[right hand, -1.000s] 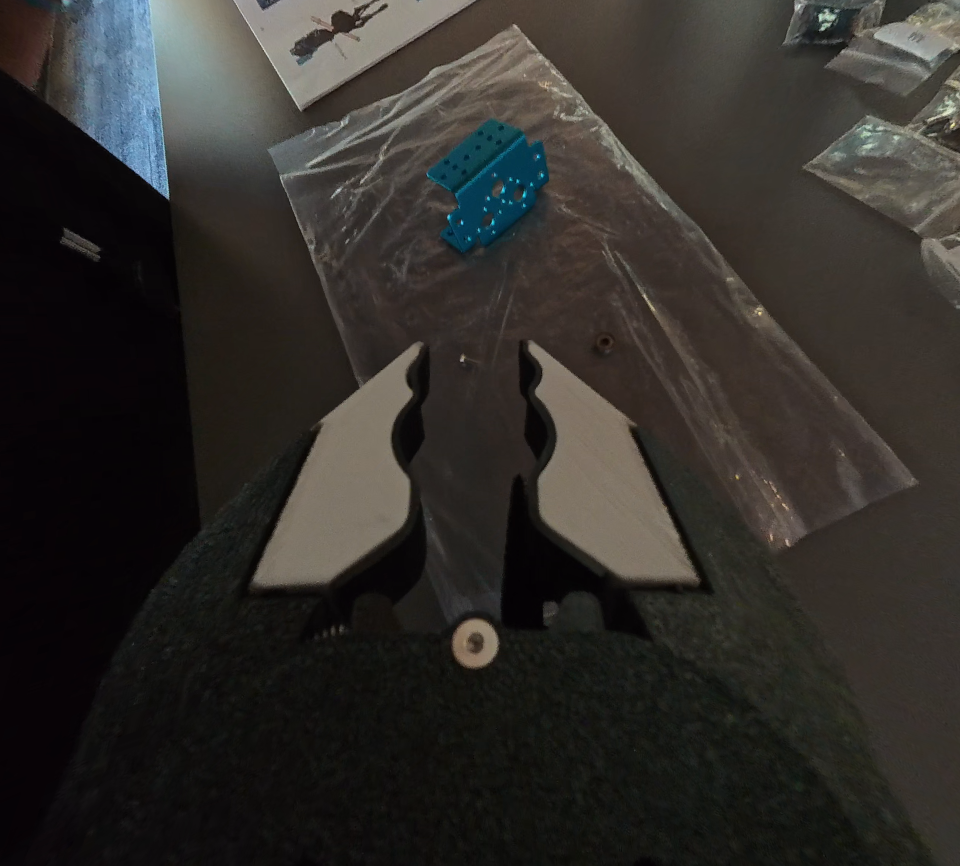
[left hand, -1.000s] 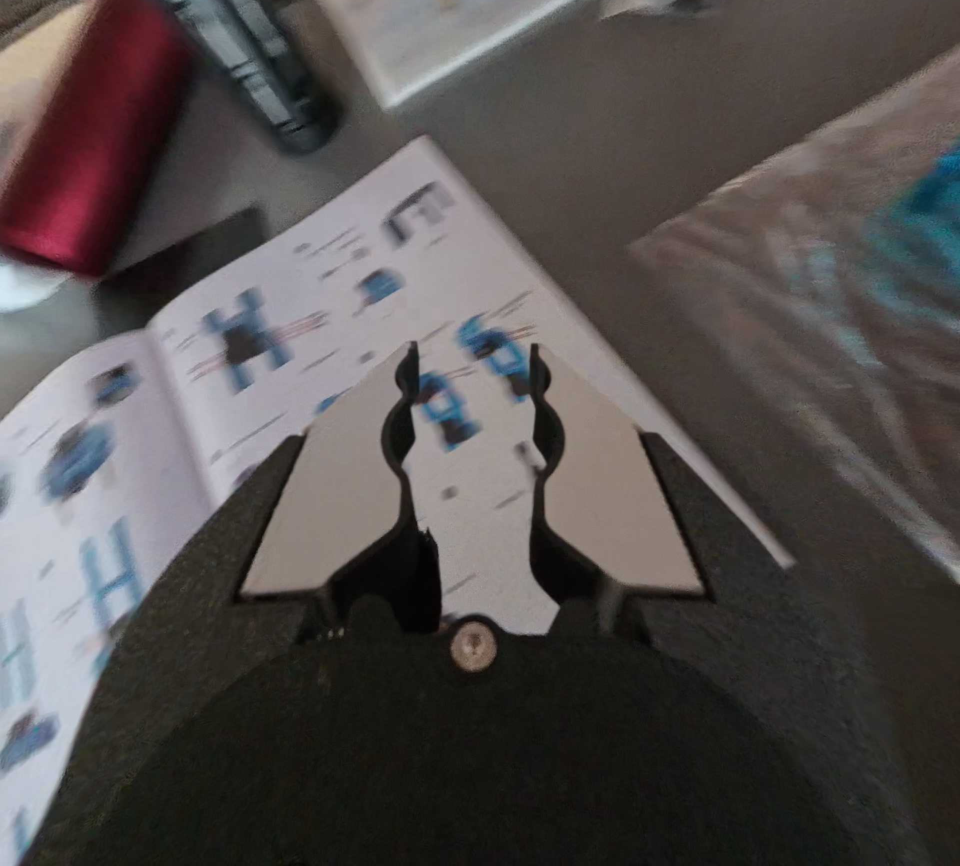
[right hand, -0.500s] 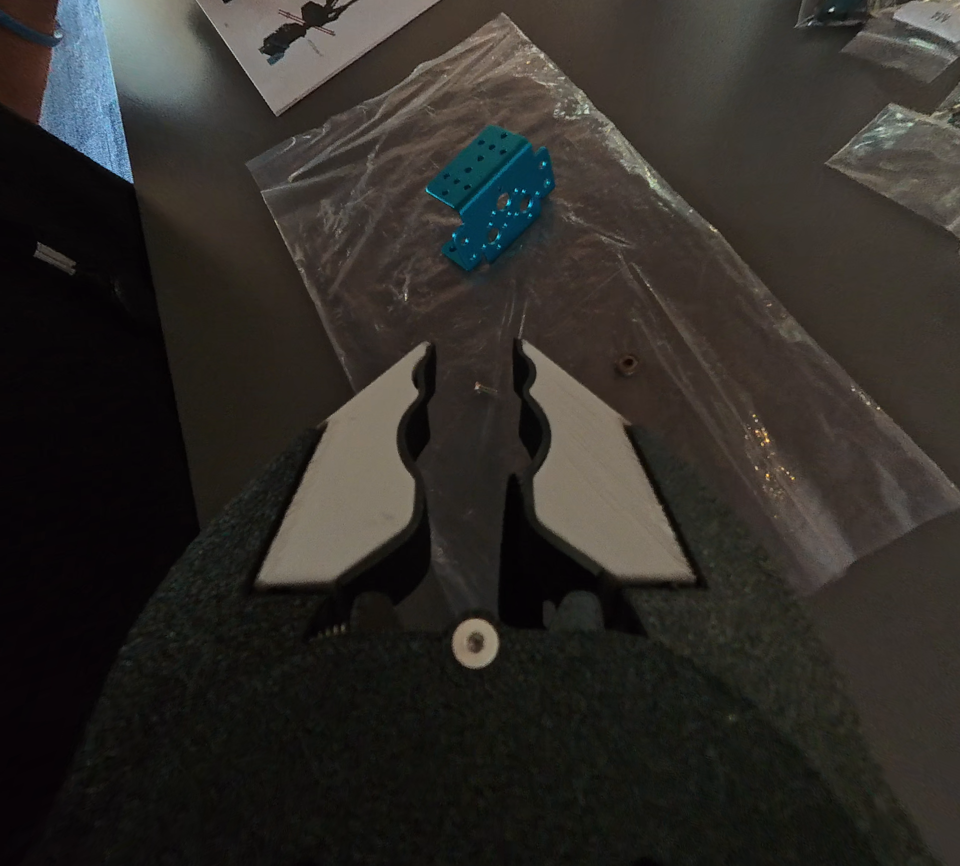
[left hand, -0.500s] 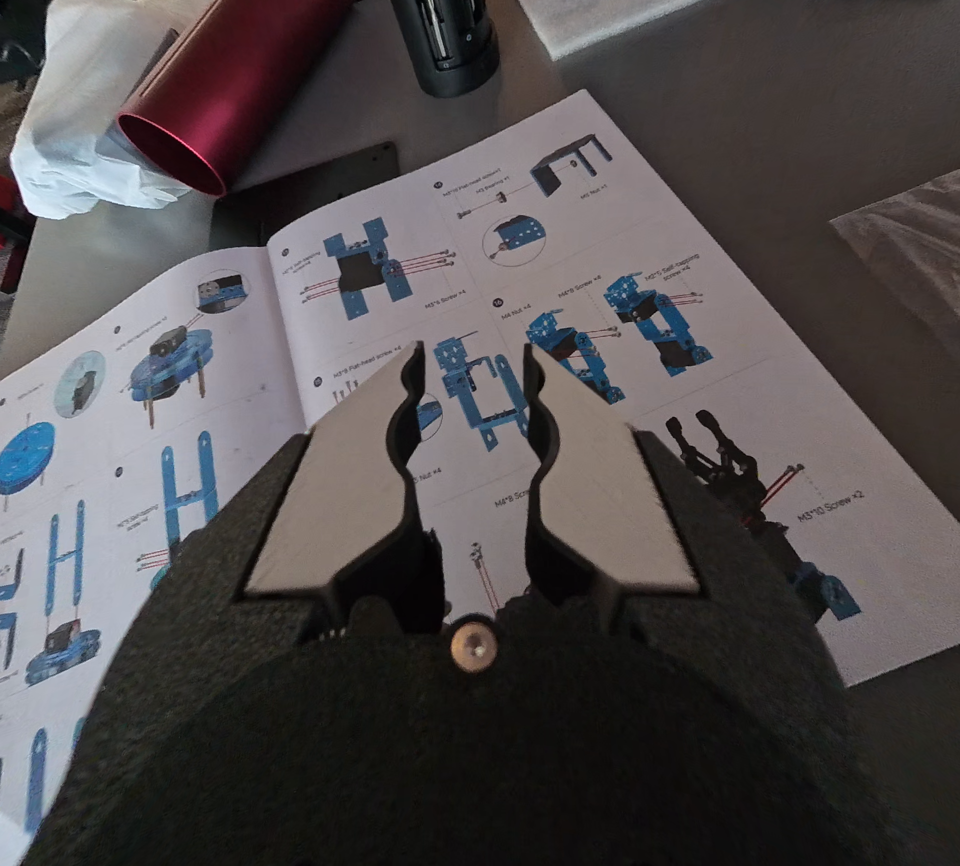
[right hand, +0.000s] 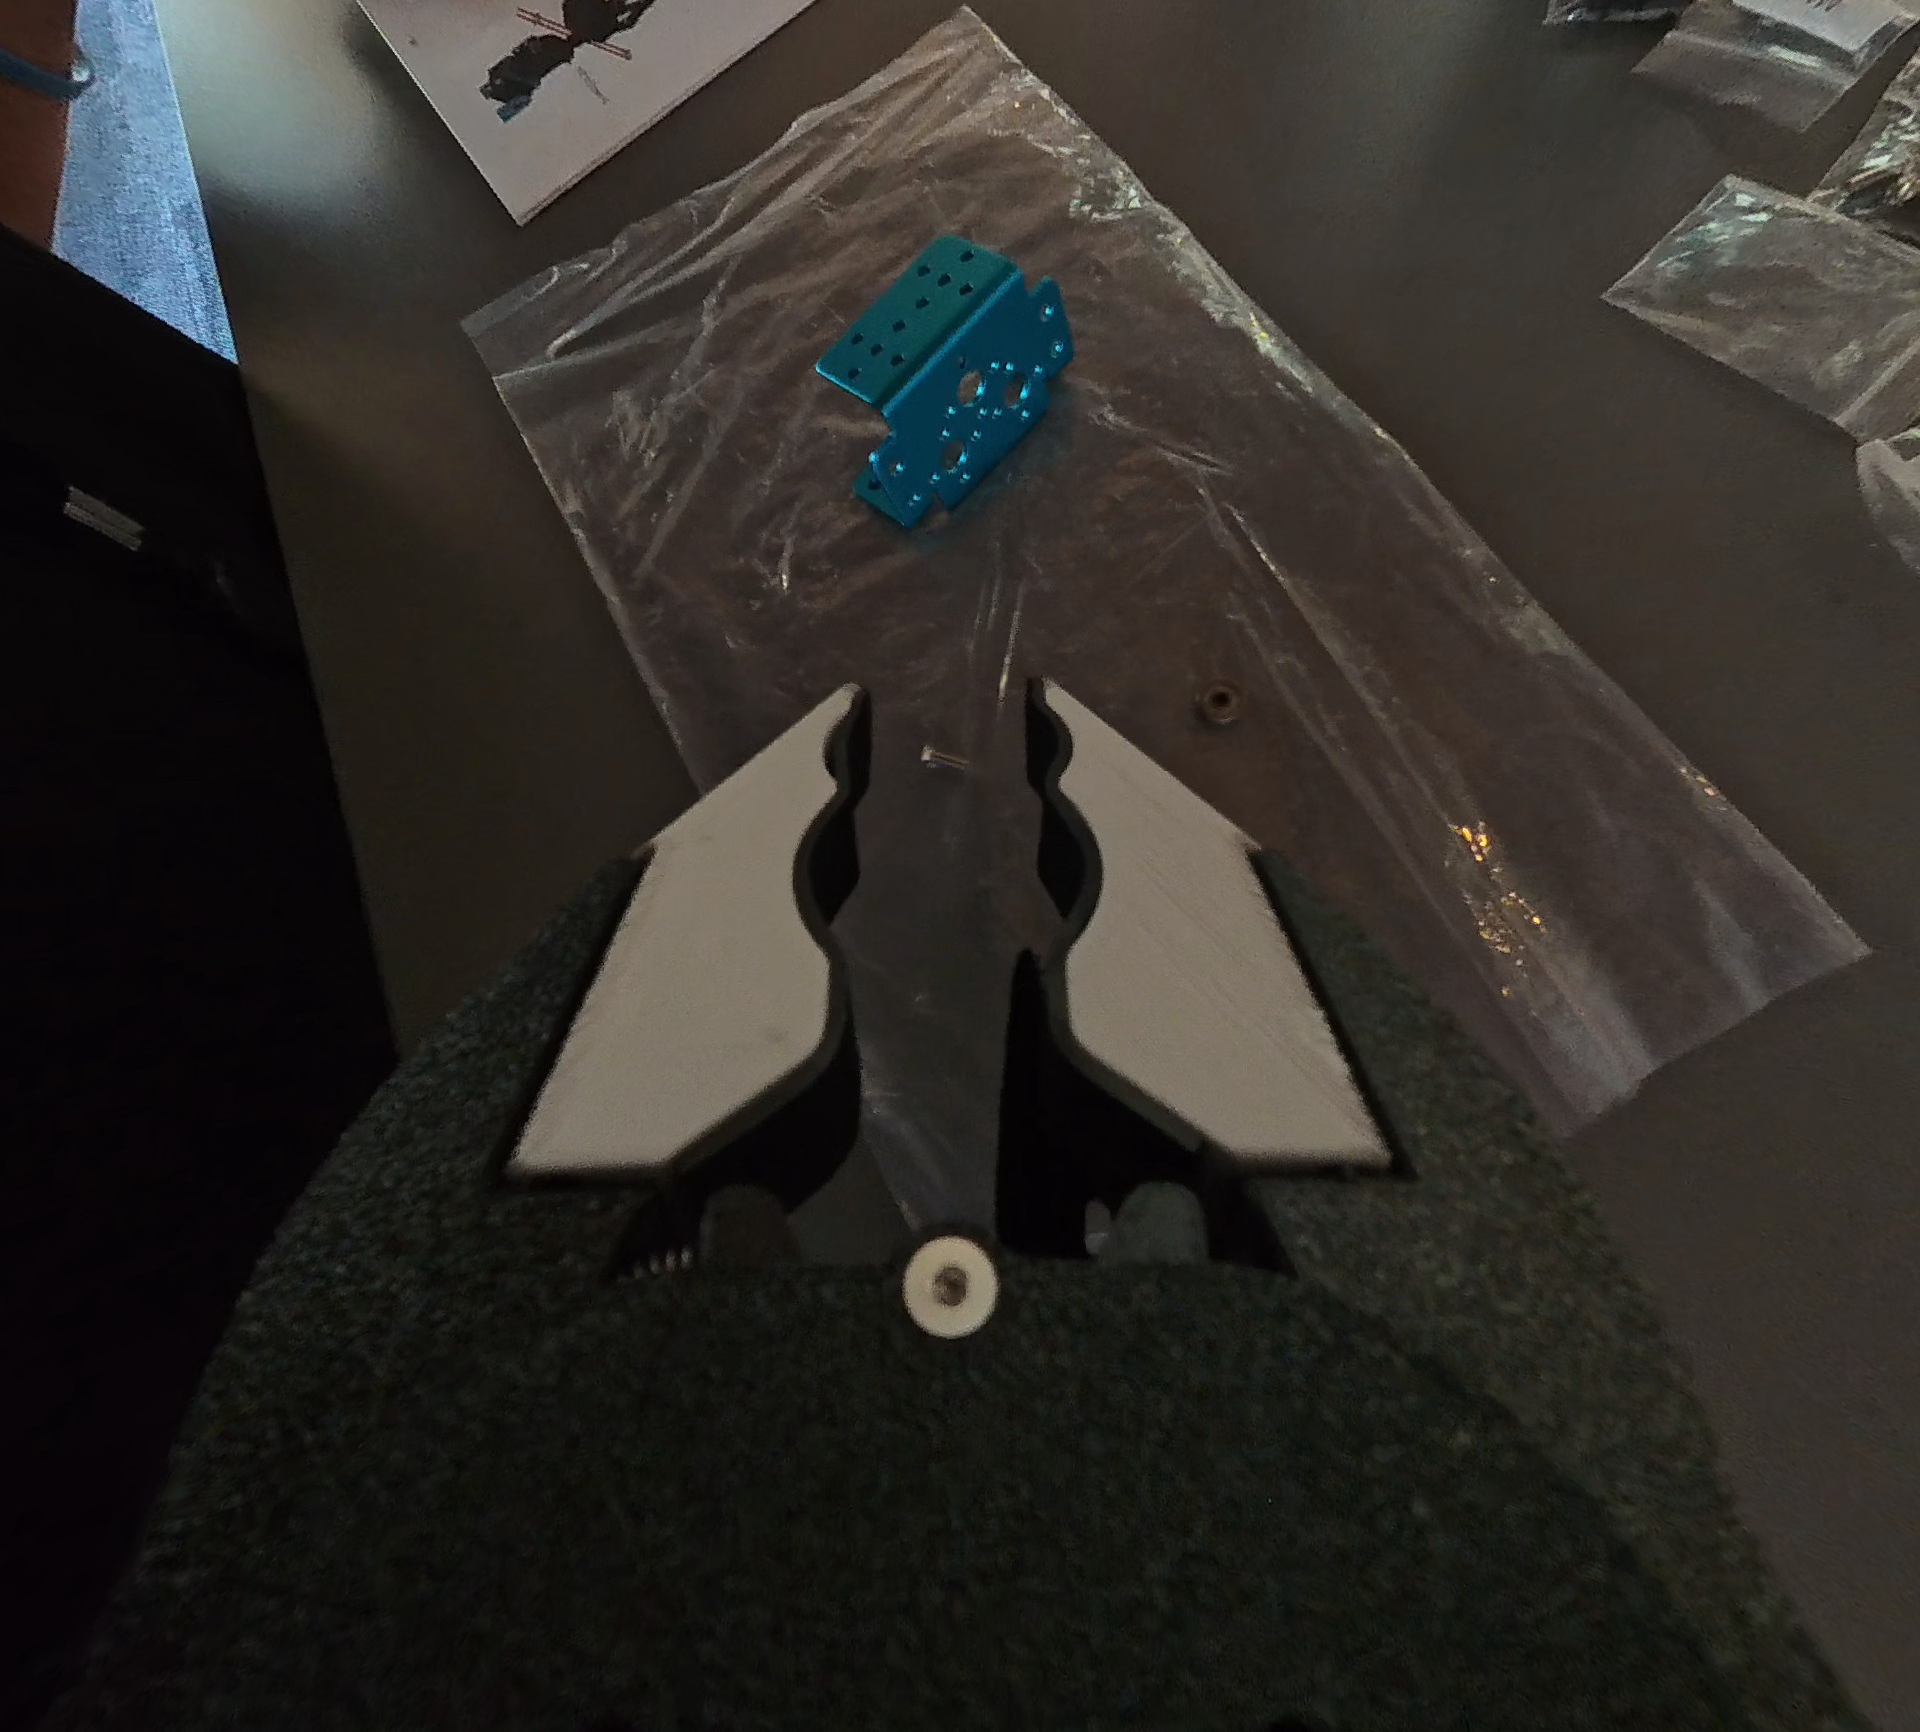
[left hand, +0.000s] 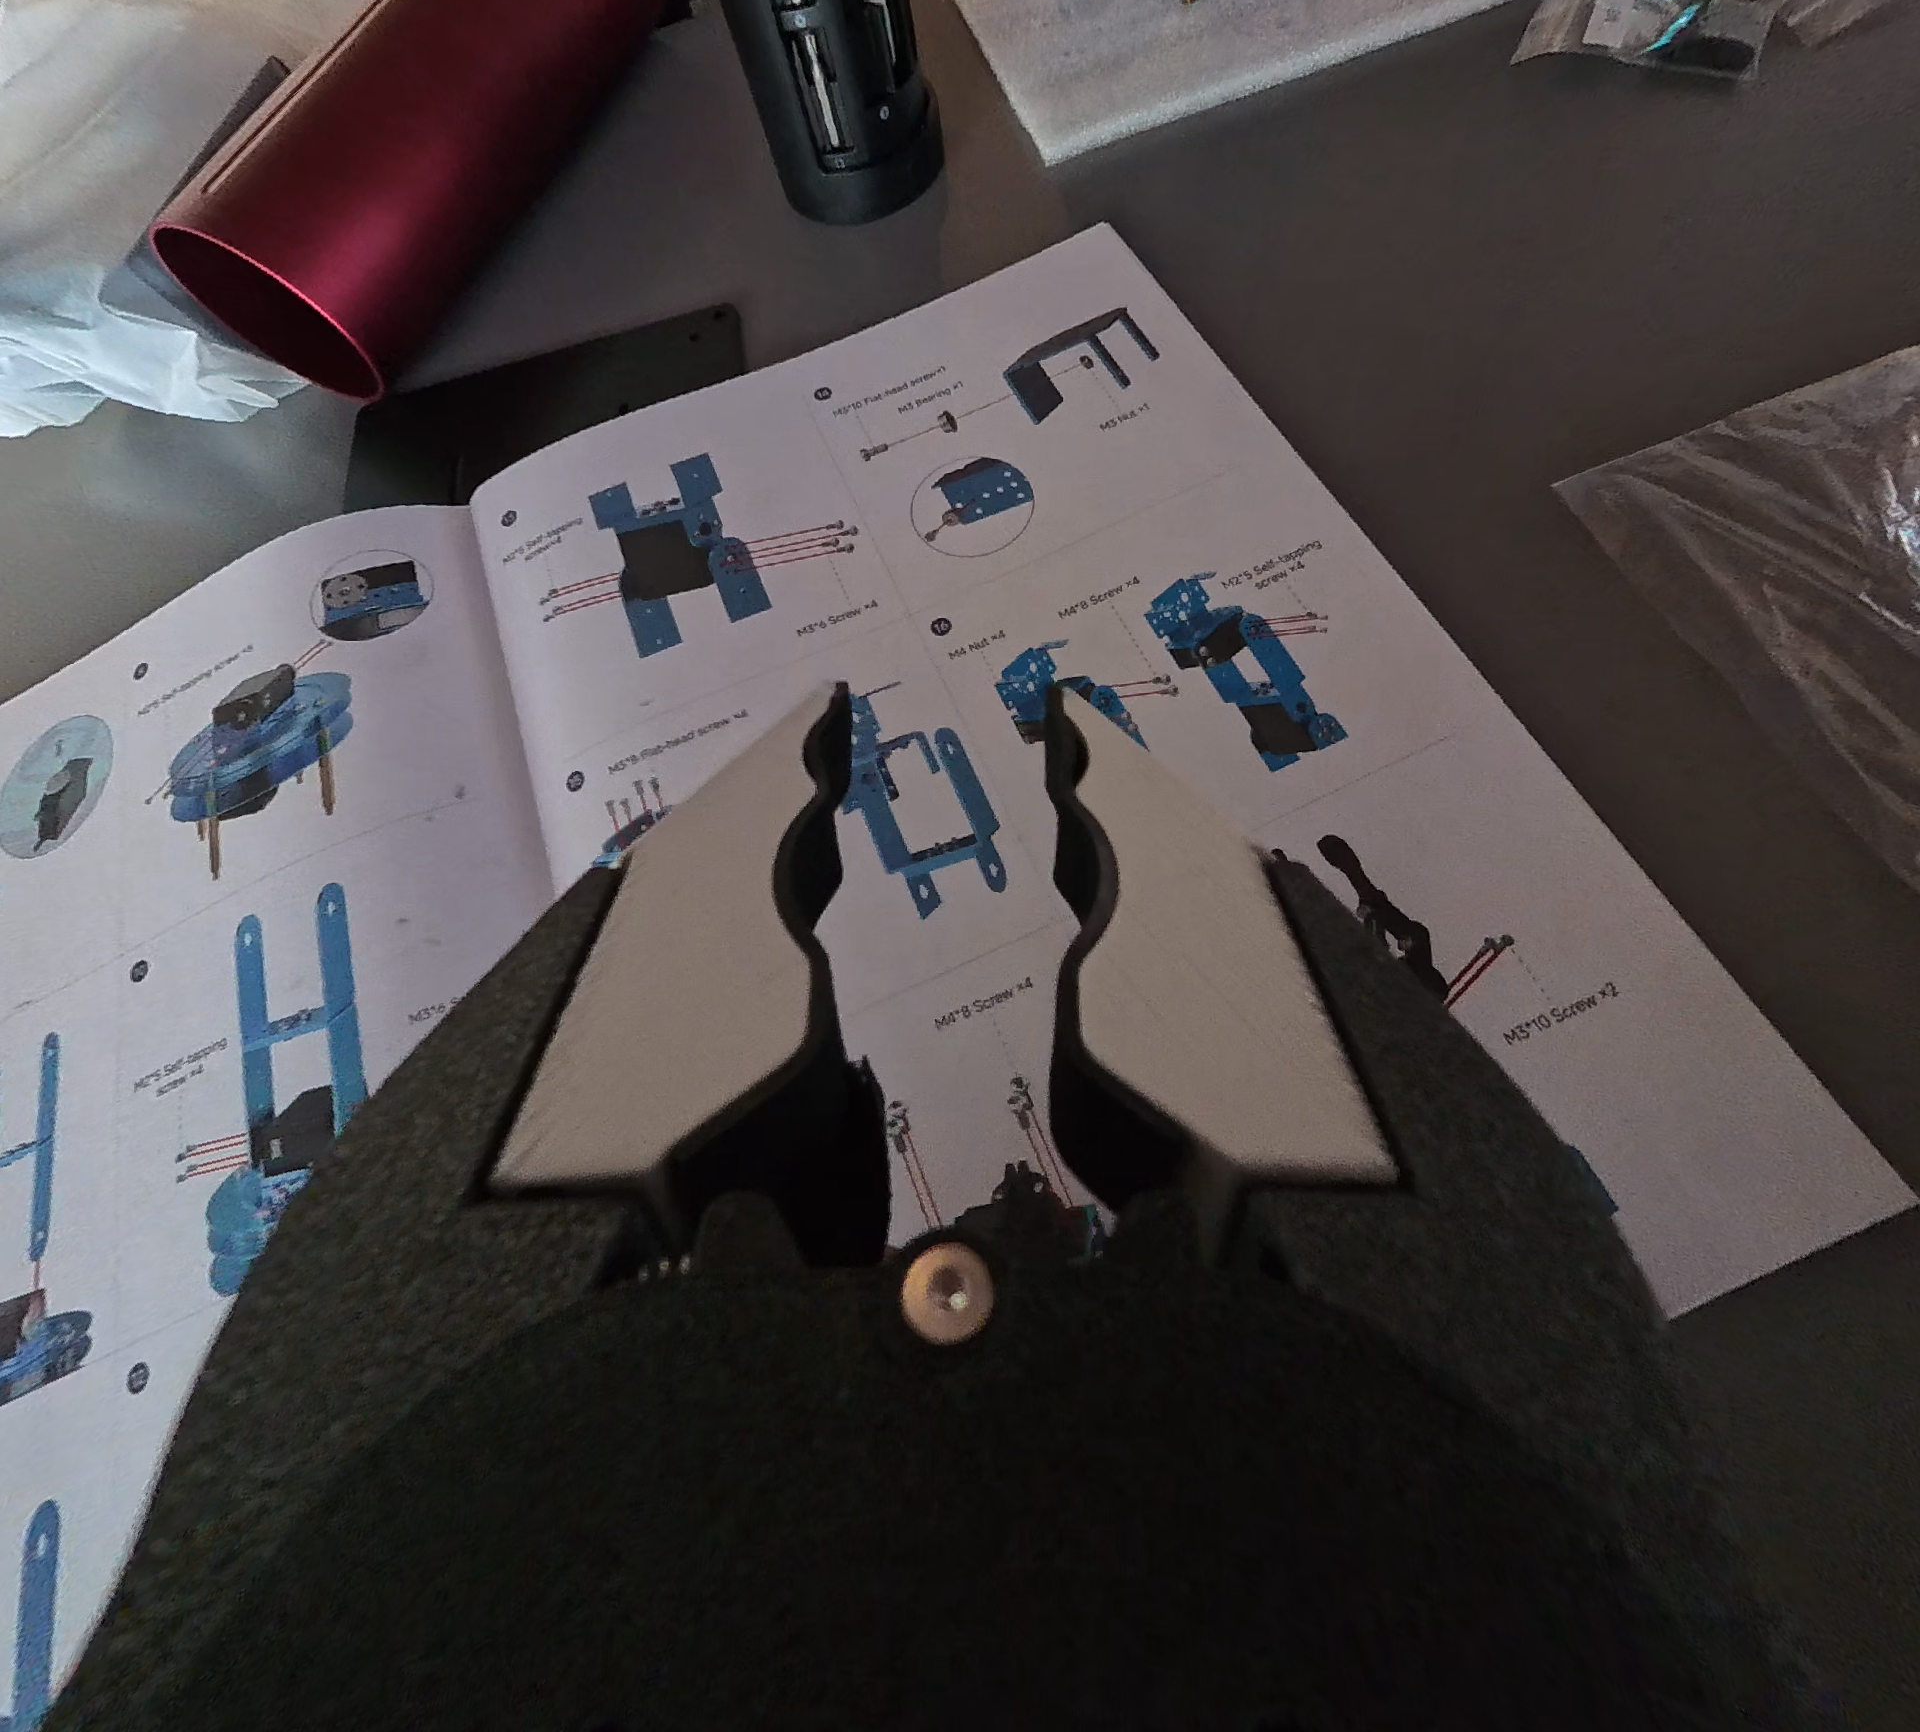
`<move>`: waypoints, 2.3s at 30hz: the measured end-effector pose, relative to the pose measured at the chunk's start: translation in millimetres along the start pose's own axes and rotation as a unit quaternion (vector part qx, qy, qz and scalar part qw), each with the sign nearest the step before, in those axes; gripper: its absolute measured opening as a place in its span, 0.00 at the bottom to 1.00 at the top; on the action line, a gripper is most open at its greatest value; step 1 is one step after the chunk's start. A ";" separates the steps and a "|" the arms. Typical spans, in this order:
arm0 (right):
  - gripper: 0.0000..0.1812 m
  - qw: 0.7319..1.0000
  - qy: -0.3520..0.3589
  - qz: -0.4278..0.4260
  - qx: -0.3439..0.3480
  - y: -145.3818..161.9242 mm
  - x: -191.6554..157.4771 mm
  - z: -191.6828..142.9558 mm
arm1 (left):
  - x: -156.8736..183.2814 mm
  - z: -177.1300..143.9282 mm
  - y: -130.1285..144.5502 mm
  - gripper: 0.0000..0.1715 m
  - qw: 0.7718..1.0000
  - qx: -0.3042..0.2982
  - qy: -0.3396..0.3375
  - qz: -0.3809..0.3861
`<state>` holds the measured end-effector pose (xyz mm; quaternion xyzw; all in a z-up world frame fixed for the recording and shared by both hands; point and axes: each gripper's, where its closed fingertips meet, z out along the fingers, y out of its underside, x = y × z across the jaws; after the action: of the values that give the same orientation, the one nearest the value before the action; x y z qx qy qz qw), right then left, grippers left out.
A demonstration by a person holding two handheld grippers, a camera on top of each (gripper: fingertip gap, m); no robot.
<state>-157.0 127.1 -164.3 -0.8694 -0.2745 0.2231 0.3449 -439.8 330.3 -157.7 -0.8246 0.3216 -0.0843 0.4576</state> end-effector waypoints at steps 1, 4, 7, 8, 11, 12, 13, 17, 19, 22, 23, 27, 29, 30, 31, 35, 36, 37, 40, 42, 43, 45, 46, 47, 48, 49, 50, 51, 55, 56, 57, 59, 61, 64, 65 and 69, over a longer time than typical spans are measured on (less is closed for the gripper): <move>0.16 1.000 -0.001 -0.001 0.000 0.0 0.3 0.5 | 0.7 0.2 0.5 0.22 1.000 -0.001 0.001 0.001; 0.16 1.000 -0.002 0.000 -0.005 0.8 1.8 1.5 | 1.0 0.2 0.9 0.21 1.000 -0.001 0.000 0.004; 0.16 1.000 0.001 -0.005 -0.015 5.4 3.8 -4.6 | 0.9 -0.4 -0.5 0.21 1.000 -0.001 0.001 0.005; 0.16 1.000 0.006 -0.005 -0.023 9.5 6.2 -9.5 | 0.9 -0.8 -1.2 0.21 1.000 0.000 0.001 0.005; 0.15 0.998 0.029 -0.007 -0.054 25.2 15.4 -27.5 | 2.8 -1.7 -5.1 0.21 1.000 0.005 0.004 0.004; 0.15 0.997 0.045 -0.012 -0.065 30.3 19.8 -32.5 | 4.1 -1.5 -7.1 0.21 1.000 0.007 0.005 0.004; 0.14 0.996 0.060 -0.015 -0.071 33.9 24.1 -36.2 | 6.2 -1.0 -9.1 0.21 1.000 0.009 0.009 0.004; 0.15 0.994 0.095 -0.003 -0.062 33.6 39.8 -34.6 | 16.5 2.6 -17.9 0.21 1.000 0.012 0.018 0.012; 0.16 0.994 0.102 -0.008 -0.045 25.2 44.1 -27.3 | 22.6 3.2 -22.7 0.21 0.999 0.015 0.020 0.021; 0.14 0.992 0.113 -0.033 -0.034 13.7 49.0 -12.7 | 30.9 2.3 -27.4 0.21 0.999 0.018 0.022 0.033; 0.14 0.993 0.108 -0.036 -0.037 12.5 48.9 -7.4 | 33.1 1.4 -28.3 0.21 0.999 0.019 0.022 0.037; 0.12 0.993 0.102 -0.036 -0.047 12.0 54.6 5.4 | 38.9 -3.3 -27.6 0.21 0.999 0.018 0.021 0.046; 0.11 0.994 0.084 -0.039 -0.048 10.2 51.9 9.3 | 40.6 -4.9 -27.0 0.21 0.999 0.017 0.022 0.044; 0.11 0.995 0.076 -0.044 -0.055 10.8 50.1 11.4 | 41.6 -5.4 -26.9 0.21 0.999 0.017 0.023 0.042; 0.11 0.993 0.081 -0.053 -0.062 10.9 51.5 13.2 | 42.7 -5.8 -27.2 0.21 0.999 0.017 0.024 0.040; 0.06 0.992 0.083 -0.067 -0.067 7.9 54.6 16.8 | 53.7 -7.1 -33.4 0.20 0.998 0.031 0.043 0.041; 0.05 0.993 0.075 -0.062 -0.065 7.6 53.6 17.2 | 59.5 -7.8 -35.8 0.21 0.997 0.038 0.053 0.043; 0.04 0.994 0.072 -0.058 -0.063 7.5 53.7 17.4 | 67.8 -9.0 -38.7 0.21 0.995 0.045 0.070 0.047; 0.04 0.997 0.052 -0.037 -0.049 7.3 51.0 17.4 | 102.7 -15.9 -51.7 0.21 0.985 0.080 0.136 0.065; 0.04 0.999 0.029 -0.004 -0.015 0.0 47.6 15.5 | 134.0 -22.7 -61.9 0.21 0.972 0.109 0.188 0.089; 0.04 1.000 0.010 0.015 0.009 -6.7 43.8 13.2 | 150.6 -26.1 -67.0 0.21 0.964 0.124 0.211 0.105; 0.04 0.994 -0.041 0.068 0.073 -27.4 33.7 6.0 | 187.4 -33.4 -74.4 0.21 0.943 0.154 0.260 0.143; 0.05 0.985 -0.080 0.104 0.112 -41.4 26.7 1.0 | 203.9 -35.6 -78.4 0.21 0.933 0.170 0.272 0.165; 0.05 0.970 -0.125 0.145 0.151 -57.0 19.2 -4.9 | 218.8 -37.1 -83.1 0.21 0.924 0.190 0.274 0.189; 0.04 0.947 -0.179 0.187 0.188 -72.3 10.7 -11.3 | 233.4 -39.4 -87.1 0.21 0.913 0.211 0.275 0.215; 0.05 0.922 -0.231 0.227 0.213 -84.6 3.2 -16.2 | 246.1 -41.9 -92.3 0.20 0.903 0.236 0.271 0.236; 0.04 0.895 -0.277 0.260 0.235 -95.3 -2.3 -20.5 | 257.0 -44.8 -97.1 0.18 0.893 0.260 0.265 0.253; 0.04 0.869 -0.318 0.285 0.250 -103.1 -7.7 -23.7 | 265.2 -48.2 -102.5 0.17 0.885 0.283 0.257 0.265; 0.04 0.802 -0.419 0.334 0.266 -118.0 -24.9 -27.2 | 275.0 -60.4 -123.3 0.15 0.872 0.345 0.231 0.260; 0.04 0.797 -0.429 0.336 0.261 -118.7 -29.1 -25.4 | 274.0 -64.4 -128.4 0.14 0.871 0.357 0.230 0.247; 0.04 0.793 -0.437 0.336 0.259 -119.9 -32.7 -24.4 | 274.1 -67.7 -130.7 0.14 0.871 0.362 0.236 0.235; 0.04 0.775 -0.461 0.341 0.267 -124.5 -36.9 -27.3 | 273.0 -70.9 -132.7 0.13 0.872 0.367 0.241 0.219; 0.04 0.761 -0.476 0.345 0.273 -126.5 -37.8 -28.1 | 271.0 -72.2 -132.6 0.07 0.871 0.372 0.233 0.219; 0.04 0.751 -0.486 0.356 0.271 -125.7 -38.0 -24.5 | 270.0 -74.4 -131.6 0.05 0.870 0.377 0.228 0.222; 0.05 0.750 -0.488 0.354 0.270 -125.5 -39.5 -23.8 | 269.9 -74.4 -131.1 0.05 0.871 0.376 0.228 0.221; 0.04 0.750 -0.493 0.354 0.264 -125.1 -44.0 -20.2 | 270.4 -75.5 -129.2 0.05 0.869 0.373 0.232 0.225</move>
<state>-218.8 166.2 -51.9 -0.5480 -0.0086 0.7904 0.2739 -203.4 161.4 -52.3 -0.4540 0.5401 -0.2820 0.6501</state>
